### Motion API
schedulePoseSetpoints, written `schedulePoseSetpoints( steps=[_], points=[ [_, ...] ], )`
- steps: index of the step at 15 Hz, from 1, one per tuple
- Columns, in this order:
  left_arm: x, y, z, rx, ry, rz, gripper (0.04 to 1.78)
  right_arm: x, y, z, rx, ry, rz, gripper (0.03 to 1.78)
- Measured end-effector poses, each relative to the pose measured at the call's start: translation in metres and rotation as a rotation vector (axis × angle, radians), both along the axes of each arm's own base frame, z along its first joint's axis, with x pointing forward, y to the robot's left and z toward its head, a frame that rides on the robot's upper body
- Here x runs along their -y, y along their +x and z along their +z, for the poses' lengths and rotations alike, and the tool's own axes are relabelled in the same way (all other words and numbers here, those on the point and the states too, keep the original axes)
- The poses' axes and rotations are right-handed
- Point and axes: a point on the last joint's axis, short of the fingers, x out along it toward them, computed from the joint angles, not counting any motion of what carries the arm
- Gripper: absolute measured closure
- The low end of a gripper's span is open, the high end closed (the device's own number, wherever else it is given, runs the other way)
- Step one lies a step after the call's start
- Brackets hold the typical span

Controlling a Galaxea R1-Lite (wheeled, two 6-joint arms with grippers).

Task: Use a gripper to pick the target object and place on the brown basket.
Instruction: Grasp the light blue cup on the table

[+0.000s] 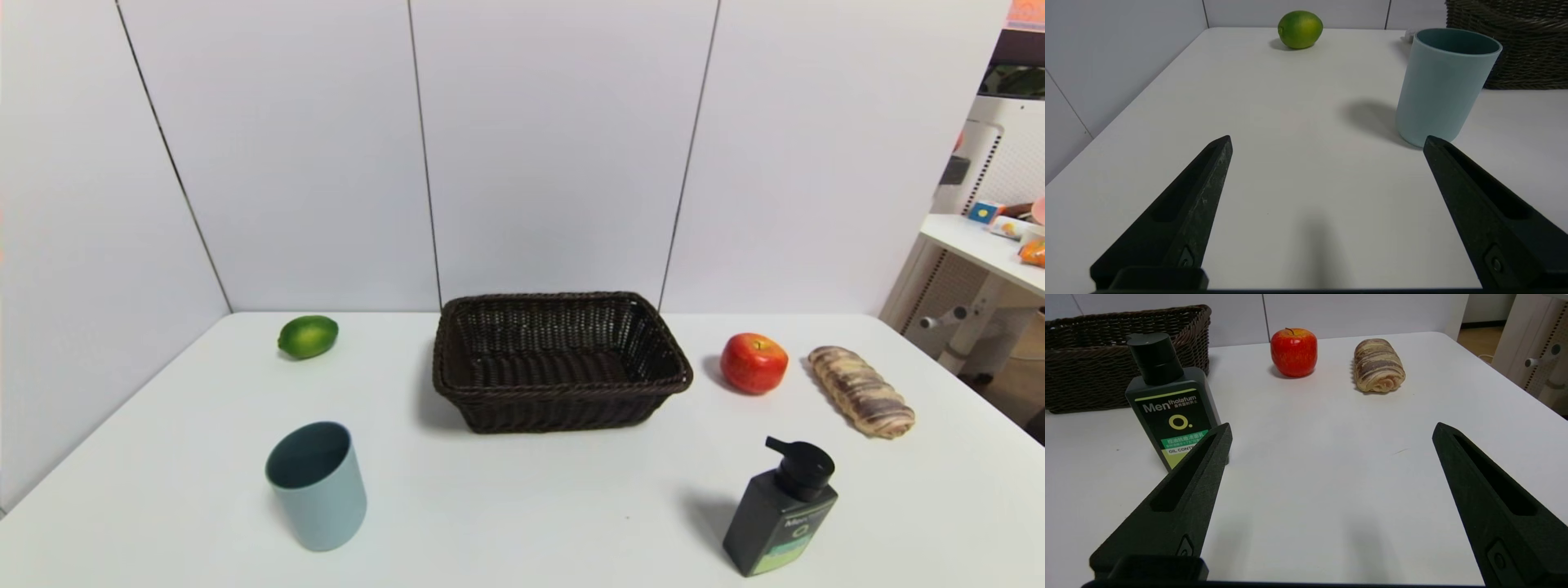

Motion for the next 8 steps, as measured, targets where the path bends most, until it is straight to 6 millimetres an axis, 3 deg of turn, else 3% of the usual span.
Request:
schedulePoseSetpoints(
  steps=[2,4,8],
  points=[
    [0.0,0.004,0.008,-0.043,0.0,-0.001,0.13,0.0,0.0,0.0,0.0,0.0,0.0,0.12],
    [0.0,0.01,0.031,-0.068,0.004,-0.01,0.13,0.0,0.0,0.0,0.001,0.0,0.0,0.12],
    [0.001,0.032,0.109,-0.048,0.035,-0.057,0.13,0.0,0.0,0.0,0.0,0.0,0.0,0.12]
  ],
)
